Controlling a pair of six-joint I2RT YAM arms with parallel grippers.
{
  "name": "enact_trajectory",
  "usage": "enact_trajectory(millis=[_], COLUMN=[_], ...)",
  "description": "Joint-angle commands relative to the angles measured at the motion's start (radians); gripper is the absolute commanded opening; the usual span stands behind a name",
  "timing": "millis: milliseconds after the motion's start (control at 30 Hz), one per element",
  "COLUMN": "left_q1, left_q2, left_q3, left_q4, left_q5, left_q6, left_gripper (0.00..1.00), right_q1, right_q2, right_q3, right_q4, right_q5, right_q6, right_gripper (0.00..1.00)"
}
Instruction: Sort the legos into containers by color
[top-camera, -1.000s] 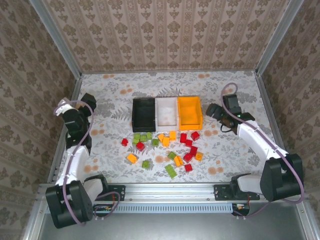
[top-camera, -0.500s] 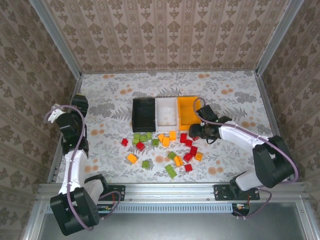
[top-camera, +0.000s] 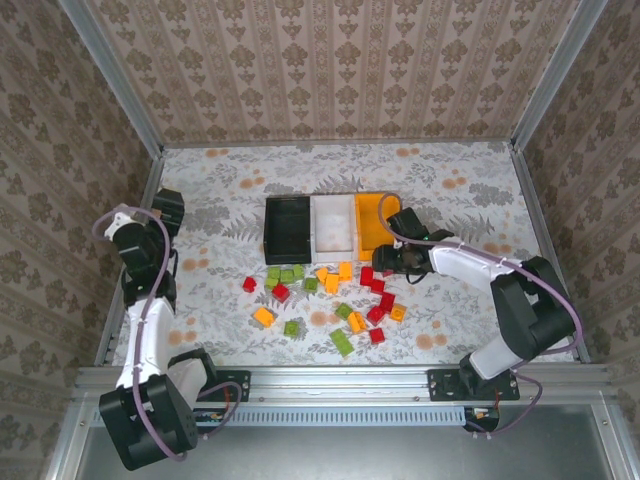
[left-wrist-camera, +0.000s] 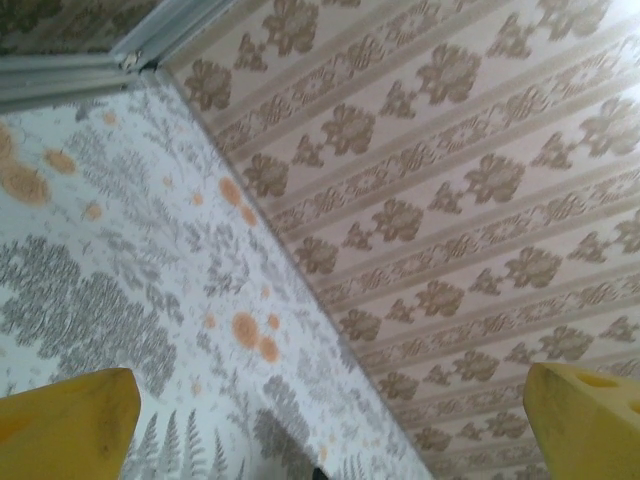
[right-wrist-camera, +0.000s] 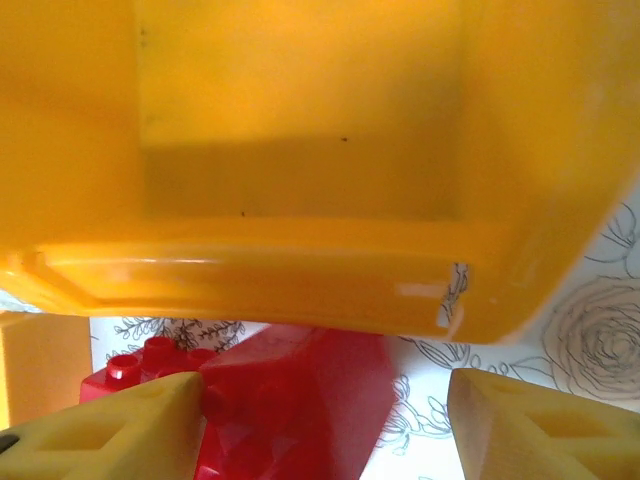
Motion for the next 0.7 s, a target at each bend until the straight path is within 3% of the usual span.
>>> enact_trajectory(millis=[0,167,667], left_q1=[-0.053,-0.161,-0.433], left_q2=[-0.017,-0.026,-0.025], left_q3=[0.09,0.124,0.146], left_q4=[-0.17,-0.263,-0.405], left_q5=[0.036,0.043,-0.077], left_q6=[0.102,0.164,0.275], left_gripper=[1.0,1.0,1.0], right_q1=[0.01,0.033,0.038], right_q2=[0.042,0.026,0.093], right_q3=[-0.003,-0.004,-0.004], right_q4=[-0.029,-0.01,-0.033], right_q5=[-0.004,-0.002,0.08], right_q6=[-0.018,-0.02,0.03], right_gripper=[0.66,0.72,0.61])
